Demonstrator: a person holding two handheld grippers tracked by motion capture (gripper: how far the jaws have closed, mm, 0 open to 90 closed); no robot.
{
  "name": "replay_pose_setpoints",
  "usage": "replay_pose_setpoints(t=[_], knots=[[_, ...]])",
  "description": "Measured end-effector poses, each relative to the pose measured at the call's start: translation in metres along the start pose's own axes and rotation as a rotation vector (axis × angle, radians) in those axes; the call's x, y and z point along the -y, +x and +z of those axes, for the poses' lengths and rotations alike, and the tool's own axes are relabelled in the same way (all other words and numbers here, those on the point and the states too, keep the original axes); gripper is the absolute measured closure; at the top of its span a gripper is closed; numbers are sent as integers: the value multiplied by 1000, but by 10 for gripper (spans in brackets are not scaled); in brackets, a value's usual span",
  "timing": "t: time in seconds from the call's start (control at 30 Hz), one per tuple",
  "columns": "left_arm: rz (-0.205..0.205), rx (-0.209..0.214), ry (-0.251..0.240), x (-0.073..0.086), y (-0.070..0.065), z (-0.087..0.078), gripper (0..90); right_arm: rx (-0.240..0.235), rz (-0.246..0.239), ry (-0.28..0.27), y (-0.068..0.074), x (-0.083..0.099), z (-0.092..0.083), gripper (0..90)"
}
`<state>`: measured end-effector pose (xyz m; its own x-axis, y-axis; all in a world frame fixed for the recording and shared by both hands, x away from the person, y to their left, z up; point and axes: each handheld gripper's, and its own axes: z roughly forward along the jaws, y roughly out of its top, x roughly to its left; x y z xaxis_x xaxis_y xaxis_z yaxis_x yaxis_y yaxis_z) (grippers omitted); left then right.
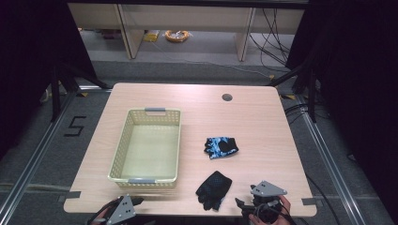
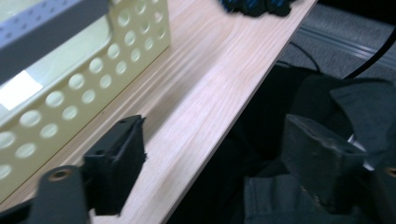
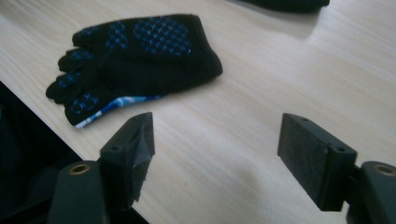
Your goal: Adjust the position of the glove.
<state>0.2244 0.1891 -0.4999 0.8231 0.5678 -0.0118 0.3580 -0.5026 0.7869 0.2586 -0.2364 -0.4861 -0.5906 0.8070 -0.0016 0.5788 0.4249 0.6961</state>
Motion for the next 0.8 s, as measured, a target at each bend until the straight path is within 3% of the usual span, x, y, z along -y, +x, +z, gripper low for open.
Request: replay_pose_setpoints(t=[0.03, 0.07, 0.1, 0.13, 0.2, 0.23, 0.33, 0.37, 0.4, 0.53, 0.57, 0.6, 0.67, 0.7, 0.77, 0.8], knots=[[-1, 2, 9, -1, -1, -1, 269, -5, -16, -27, -2, -1, 1, 338], [-16, 14, -4, -1, -2, 0, 313, -15, 7, -26, -1, -2, -1, 372], [13, 16, 2, -4, -2, 0, 365, -22, -13, -42, -3, -3, 0, 407], [-7, 19, -34, -4, -5, 2, 415, -24, 10, -52, -1, -5, -1, 447], [8, 31, -46, -9, -6, 3, 528, -36, -23, -61, -4, -10, -1, 528], [-11, 42, -81, -13, -10, 8, 566, -39, -28, -67, -4, -12, -1, 586], [56, 67, -70, -27, -15, 16, 723, -19, -99, -82, -6, -20, 1, 770], [83, 77, -69, -33, -19, 23, 747, -21, -102, -82, -5, -22, 2, 789], [78, 88, -80, -36, -22, 28, 772, -29, -127, -78, -6, -25, 3, 818], [149, 136, -45, -55, -29, 57, 844, -56, -153, -71, -4, -34, 12, 900], [126, 147, -68, -58, -32, 65, 859, -61, -173, -70, -5, -37, 17, 900], [144, 159, -43, -61, -31, 68, 870, -65, -178, -72, -6, -39, 20, 900], [130, 153, -63, -68, -32, 80, 887, -71, -182, -78, -7, -43, 27, 900], [146, 170, -41, -73, -30, 86, 888, -70, -177, -76, -8, -45, 30, 900], [134, 178, -50, -77, -30, 96, 888, -79, -183, -75, -10, -49, 38, 900], [152, 172, -40, -80, -31, 101, 888, -83, -177, -72, -10, -50, 40, 900]])
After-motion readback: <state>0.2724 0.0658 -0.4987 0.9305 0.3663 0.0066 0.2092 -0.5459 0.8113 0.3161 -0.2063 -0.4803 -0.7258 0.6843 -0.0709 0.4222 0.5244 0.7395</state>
